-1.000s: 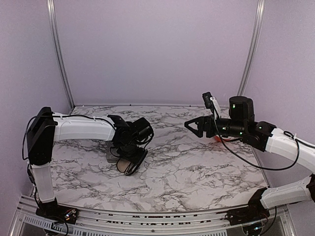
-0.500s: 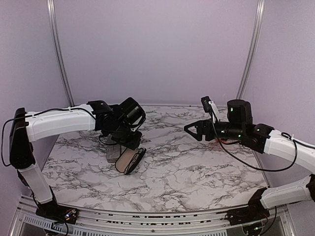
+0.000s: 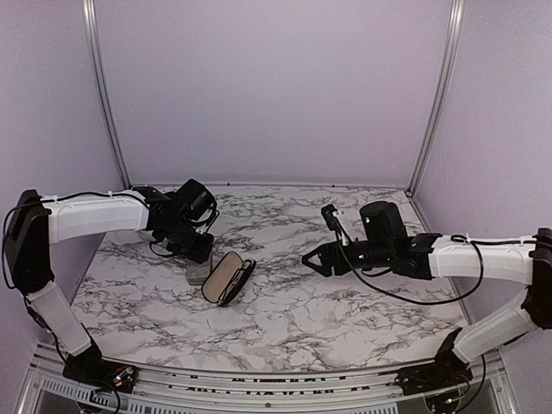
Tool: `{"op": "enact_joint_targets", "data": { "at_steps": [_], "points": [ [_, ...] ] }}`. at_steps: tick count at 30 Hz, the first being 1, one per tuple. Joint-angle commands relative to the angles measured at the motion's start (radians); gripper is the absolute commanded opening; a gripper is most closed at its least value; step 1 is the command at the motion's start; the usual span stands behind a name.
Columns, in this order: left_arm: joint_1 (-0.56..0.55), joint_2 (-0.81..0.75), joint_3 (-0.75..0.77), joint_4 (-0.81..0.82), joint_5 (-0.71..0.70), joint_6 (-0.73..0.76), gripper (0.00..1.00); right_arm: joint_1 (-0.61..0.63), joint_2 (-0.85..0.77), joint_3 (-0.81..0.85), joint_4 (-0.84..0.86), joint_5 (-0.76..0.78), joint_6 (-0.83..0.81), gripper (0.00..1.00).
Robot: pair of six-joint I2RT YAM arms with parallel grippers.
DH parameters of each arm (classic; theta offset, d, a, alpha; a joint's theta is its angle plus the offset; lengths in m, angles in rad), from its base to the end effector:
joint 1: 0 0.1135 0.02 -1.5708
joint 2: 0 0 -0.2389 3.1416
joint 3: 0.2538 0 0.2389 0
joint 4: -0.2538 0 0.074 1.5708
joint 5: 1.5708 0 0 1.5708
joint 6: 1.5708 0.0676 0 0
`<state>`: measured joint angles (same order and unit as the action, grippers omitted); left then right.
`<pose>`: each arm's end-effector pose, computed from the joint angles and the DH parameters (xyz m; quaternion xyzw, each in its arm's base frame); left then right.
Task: Organize the sunglasses
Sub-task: Close the case with sunglasses at the center of the board.
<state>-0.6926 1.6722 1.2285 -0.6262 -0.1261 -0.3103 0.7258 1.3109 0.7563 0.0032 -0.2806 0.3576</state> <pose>0.2721 -0.2147 0.1823 0.1684 0.9522 -0.0654 0.2462 0.2158 0.2165 0.2008 -0.2253 0.8372 0.3537 0.3510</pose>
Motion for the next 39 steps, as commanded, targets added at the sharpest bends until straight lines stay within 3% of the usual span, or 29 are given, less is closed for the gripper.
{"op": "enact_joint_targets", "data": {
  "at_steps": [1,8,18,34,39],
  "points": [
    [0.005,0.038,-0.018,0.061,0.051,0.031,0.24,0.079,0.128,0.046,0.063,0.030,0.021,0.63],
    [0.044,0.077,-0.043,0.085,0.074,0.045,0.23,0.172,0.330,0.141,0.105,0.036,0.040,0.54],
    [0.045,0.109,-0.052,0.107,0.126,0.050,0.22,0.191,0.508,0.248,0.105,0.045,0.039,0.39],
    [0.025,0.142,-0.050,0.135,0.204,0.035,0.20,0.204,0.737,0.431,0.157,-0.031,0.063,0.32],
    [-0.003,0.147,-0.046,0.145,0.227,0.024,0.20,0.204,0.786,0.488,0.159,-0.051,0.061,0.13]
  ]
}}
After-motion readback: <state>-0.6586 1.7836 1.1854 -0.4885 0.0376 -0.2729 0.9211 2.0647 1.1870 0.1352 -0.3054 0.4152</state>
